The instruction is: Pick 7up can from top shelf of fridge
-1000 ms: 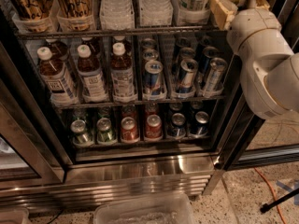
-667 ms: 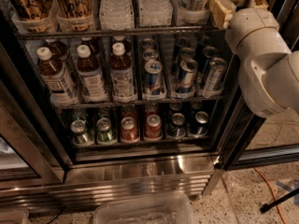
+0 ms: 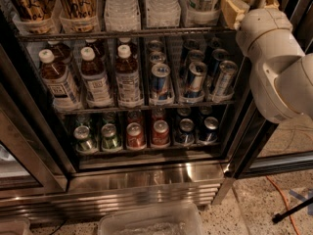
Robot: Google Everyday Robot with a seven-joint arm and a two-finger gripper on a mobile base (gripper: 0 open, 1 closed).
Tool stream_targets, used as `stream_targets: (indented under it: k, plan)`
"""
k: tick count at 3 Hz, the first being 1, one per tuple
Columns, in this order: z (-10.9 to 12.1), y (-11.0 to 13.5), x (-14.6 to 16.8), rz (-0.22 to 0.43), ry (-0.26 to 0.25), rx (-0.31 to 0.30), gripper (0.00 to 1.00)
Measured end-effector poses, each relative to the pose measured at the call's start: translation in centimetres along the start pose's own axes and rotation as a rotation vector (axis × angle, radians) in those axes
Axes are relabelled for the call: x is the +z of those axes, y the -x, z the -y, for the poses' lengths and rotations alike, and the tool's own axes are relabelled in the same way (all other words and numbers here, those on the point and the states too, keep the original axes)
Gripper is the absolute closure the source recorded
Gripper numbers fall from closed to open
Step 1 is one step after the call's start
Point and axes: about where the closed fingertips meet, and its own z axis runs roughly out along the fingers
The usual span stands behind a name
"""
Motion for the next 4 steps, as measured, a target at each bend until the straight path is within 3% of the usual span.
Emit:
stream_targets:
  k: [1,4]
  plan:
    - [-0.01,0.00,0.00,0.000,0.000,0.000,1.00]
    - [0.26,0.52,0.02,0.010,-0.009,0.007,1.00]
